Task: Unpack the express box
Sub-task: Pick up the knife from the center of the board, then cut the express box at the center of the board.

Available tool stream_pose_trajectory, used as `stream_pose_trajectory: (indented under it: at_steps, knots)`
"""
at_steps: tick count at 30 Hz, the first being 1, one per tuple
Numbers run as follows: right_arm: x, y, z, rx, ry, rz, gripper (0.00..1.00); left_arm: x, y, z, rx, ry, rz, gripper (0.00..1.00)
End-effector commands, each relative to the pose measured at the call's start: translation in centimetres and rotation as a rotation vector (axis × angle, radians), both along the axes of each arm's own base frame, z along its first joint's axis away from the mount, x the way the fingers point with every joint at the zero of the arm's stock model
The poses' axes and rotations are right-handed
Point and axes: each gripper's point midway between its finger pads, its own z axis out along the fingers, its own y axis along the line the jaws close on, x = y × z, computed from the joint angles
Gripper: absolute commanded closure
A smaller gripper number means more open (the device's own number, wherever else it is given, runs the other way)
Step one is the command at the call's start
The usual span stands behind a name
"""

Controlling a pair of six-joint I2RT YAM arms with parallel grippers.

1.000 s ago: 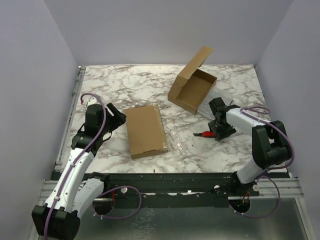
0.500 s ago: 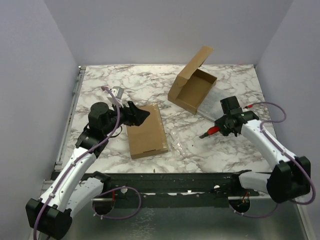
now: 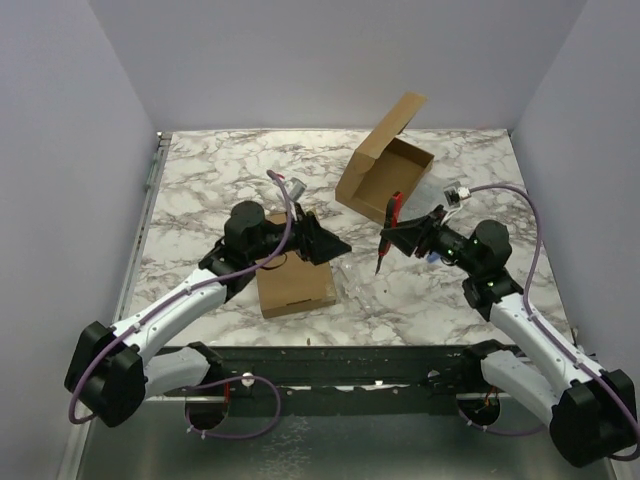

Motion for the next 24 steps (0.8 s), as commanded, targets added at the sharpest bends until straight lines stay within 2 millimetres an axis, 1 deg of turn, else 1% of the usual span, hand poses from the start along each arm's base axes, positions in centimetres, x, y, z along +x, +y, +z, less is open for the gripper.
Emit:
stream_pose_trajectory:
  at_steps: [1,4,8,10,13,16,17,20,22,24]
  knots:
    - [-3.8,2.9,7.9,0.158,-0.435,0.251,0.99,-5.5,-3.3,4.5,-0.137,-0.134,-0.206,0.26]
    - [-4.3,4.6,8.4,0.180,-0.431,0.329,0.99,-6.0,-4.1,4.6,-0.140,-0.134,-0.211,0.25]
    - [-5.9,6.3,9.5,0.248,-0.448,0.401,1.00,-5.4,-4.2,4.1,-0.135,-0.131,-0.165,0.25]
    - [-6.7,6.9,9.9,0.287,-0.443,0.448,0.99,-5.2,-4.2,4.1,-0.136,-0.129,-0.154,0.28]
    - [-7.6,7.4,10.4,0.329,-0.435,0.489,1.00,-4.8,-3.6,4.0,-0.137,-0.126,-0.101,0.33]
    - [-7.9,7.8,10.4,0.338,-0.421,0.510,1.00,-4.4,-2.3,4.1,-0.159,-0.122,-0.015,0.35]
    - [-8.1,8.0,10.5,0.337,-0.420,0.521,1.00,-4.4,-1.8,4.1,-0.167,-0.122,0.009,0.34]
    - [-8.4,8.5,10.7,0.338,-0.417,0.540,0.99,-5.1,-1.3,4.7,-0.200,-0.152,0.003,0.23]
    - [-8.8,9.0,10.9,0.339,-0.428,0.558,1.00,-6.2,-1.6,5.2,-0.214,-0.170,-0.060,0.20]
    - [-8.9,9.4,11.0,0.341,-0.430,0.568,0.99,-6.9,-2.1,5.5,-0.216,-0.174,-0.118,0.20]
